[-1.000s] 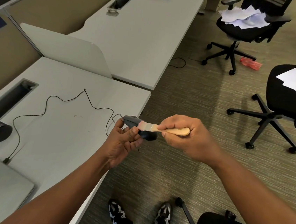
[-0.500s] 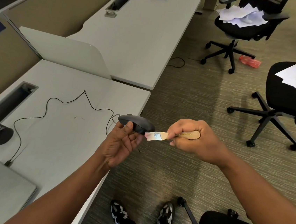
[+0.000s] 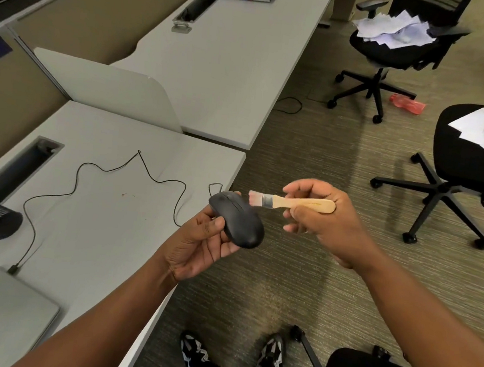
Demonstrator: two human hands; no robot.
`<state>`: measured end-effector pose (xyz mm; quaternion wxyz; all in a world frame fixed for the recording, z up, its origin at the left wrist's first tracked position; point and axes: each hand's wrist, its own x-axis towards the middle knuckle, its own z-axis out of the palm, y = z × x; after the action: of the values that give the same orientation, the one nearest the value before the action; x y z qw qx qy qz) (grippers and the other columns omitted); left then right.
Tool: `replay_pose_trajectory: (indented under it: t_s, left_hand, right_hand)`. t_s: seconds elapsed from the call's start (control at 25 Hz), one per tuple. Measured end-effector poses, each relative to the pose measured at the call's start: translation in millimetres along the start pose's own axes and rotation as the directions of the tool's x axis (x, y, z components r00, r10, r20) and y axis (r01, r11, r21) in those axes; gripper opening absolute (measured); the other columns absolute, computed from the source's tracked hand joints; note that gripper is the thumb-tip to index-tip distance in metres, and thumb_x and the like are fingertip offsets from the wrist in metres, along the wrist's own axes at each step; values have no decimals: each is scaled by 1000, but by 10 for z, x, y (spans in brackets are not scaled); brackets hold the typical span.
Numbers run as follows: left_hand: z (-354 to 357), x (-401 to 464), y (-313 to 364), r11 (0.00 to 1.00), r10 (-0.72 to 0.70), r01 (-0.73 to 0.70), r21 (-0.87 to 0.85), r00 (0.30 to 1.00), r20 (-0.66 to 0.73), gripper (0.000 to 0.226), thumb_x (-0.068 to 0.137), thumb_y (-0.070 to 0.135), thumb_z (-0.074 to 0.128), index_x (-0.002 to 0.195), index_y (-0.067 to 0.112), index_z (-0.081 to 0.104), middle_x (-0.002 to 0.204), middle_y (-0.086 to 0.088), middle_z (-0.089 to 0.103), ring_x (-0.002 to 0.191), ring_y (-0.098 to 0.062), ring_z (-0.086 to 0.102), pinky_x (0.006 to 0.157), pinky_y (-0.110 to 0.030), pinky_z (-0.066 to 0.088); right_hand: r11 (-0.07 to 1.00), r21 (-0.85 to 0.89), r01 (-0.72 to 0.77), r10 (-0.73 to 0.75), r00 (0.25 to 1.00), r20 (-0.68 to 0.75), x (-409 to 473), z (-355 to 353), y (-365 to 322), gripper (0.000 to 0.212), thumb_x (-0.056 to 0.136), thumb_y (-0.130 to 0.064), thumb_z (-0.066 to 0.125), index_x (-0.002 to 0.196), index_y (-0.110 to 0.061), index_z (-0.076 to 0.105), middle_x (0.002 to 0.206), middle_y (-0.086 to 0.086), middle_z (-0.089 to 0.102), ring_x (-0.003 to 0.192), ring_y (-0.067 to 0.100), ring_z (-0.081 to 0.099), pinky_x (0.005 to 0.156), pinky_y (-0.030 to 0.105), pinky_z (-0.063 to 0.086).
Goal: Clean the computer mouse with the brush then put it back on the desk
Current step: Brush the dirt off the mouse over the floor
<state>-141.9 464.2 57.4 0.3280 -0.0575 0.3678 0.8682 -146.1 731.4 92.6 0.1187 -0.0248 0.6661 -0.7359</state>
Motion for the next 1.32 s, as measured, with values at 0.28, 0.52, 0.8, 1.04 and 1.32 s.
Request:
replay_pose_trajectory:
  t_s: [0.28,0.52,0.8,1.04,1.32]
  left_hand:
    - [-56,-20,-15,999,-26,23,25,992,125,57,80,2,86,133,15,69,131,-19,69,117,-36,71,89,-45,64]
    - [-66,-56,33,999,18,-18,38,1000,11,67,62,3,99,124,16,76,128,-19,72,108,-37,75,78,-43,67]
    - [-122,-39,79,997,62,-66,-33,994,-94,72,58,5,101,125,14,76,138,-20,67,120,-37,70,82,-41,66]
    - [-95,-7,110,989,111,-123,-77,983,-143,72,54,4,102,121,14,79,136,-20,68,121,-37,70,84,-40,66]
    - [-65,49,101,984,140,-165,-72,953,-268,55,89,0,56,143,13,55,125,-16,74,112,-33,75,79,-37,66]
  right_hand:
    - [996,67,-56,59,997,-44,122,123,-99,13,92,-6,71,102,-12,77,106,19,76,97,25,71,72,35,63]
    - [994,73,-83,85,996,-29,90,96,-91,16,83,-17,75,98,-14,79,103,17,77,93,23,71,72,36,63]
    - [960,228,-165,177,984,-33,-14,75,-32,17,80,-15,73,95,-7,77,93,17,75,83,22,70,65,32,62]
    - [931,323,-171,210,974,-91,-103,149,-3,17,84,-11,71,98,-1,74,91,19,74,76,21,69,60,30,61]
    - [935,313,-168,206,974,-95,-109,269,7,7,93,-3,67,97,-2,73,88,14,75,76,20,70,61,30,61]
